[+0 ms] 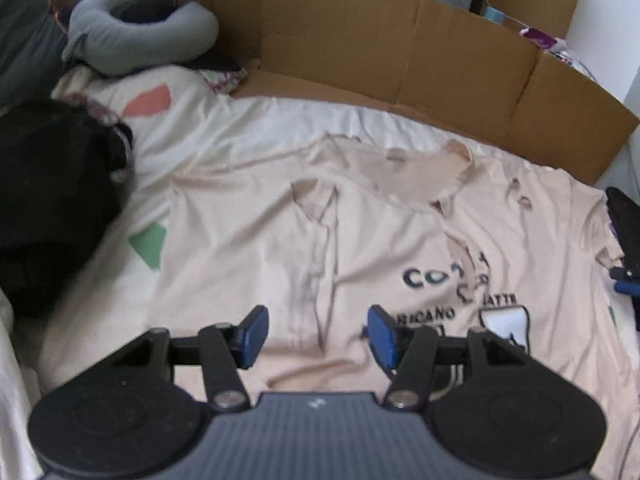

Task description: Fold clothes

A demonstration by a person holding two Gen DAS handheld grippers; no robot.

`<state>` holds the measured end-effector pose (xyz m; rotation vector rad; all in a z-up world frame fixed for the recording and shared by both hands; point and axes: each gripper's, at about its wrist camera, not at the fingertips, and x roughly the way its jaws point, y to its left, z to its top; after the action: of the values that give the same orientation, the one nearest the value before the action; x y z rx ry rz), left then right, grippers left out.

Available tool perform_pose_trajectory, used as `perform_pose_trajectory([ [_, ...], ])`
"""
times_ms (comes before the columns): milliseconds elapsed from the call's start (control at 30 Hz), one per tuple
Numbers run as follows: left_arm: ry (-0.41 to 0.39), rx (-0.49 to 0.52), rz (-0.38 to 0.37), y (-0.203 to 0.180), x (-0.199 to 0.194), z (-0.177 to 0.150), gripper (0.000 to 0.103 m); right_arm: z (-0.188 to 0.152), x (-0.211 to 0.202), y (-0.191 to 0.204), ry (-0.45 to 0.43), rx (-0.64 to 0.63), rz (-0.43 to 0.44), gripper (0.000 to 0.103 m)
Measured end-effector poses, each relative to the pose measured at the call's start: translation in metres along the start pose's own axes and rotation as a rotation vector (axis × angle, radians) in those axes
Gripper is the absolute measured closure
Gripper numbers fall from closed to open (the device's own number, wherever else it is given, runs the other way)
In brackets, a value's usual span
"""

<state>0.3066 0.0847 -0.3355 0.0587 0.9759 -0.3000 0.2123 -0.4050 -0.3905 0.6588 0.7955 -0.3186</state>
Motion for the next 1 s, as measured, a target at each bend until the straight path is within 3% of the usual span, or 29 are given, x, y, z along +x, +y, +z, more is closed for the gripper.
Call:
perform_pose_trajectory([
  [233, 0.004, 0.02, -0.003, 0.001, -0.002, -0.01, 0.045, 0.001, 0.009, -0.016, -0.039, 0.183, 0.028, 0.05],
  [433, 0.01, 0.009, -0.006, 0.001, 0.0, -0.013, 0.045, -0.002, 0.012, -0.014, -0.06, 0.278, 0.091, 0.028],
  [500, 0.014, 0.017, -0.01, -0.002, 0.002, -0.014, 0.045, -0.003, 0.015, -0.013, -0.067, 0.299, 0.107, 0.027],
  [600, 0.015, 0.033, -0.016, -0.006, 0.002, -0.015, 0.045, -0.003, 0.021, -0.014, -0.088, 0.327, 0.124, 0.028],
  [733, 0.018, 0.047, -0.02, -0.011, 0.003, -0.016, 0.045, 0.0, 0.024, -0.019, -0.108, 0.353, 0.132, 0.038],
  [867, 0.023, 0.048, -0.023, -0.014, 0.005, -0.017, 0.045, 0.003, 0.021, -0.026, -0.142, 0.377, 0.108, 0.05],
  [1000, 0.025, 0.061, -0.032, -0.019, 0.006, -0.016, 0.045, 0.006, 0.017, -0.026, -0.173, 0.37, 0.073, 0.055],
])
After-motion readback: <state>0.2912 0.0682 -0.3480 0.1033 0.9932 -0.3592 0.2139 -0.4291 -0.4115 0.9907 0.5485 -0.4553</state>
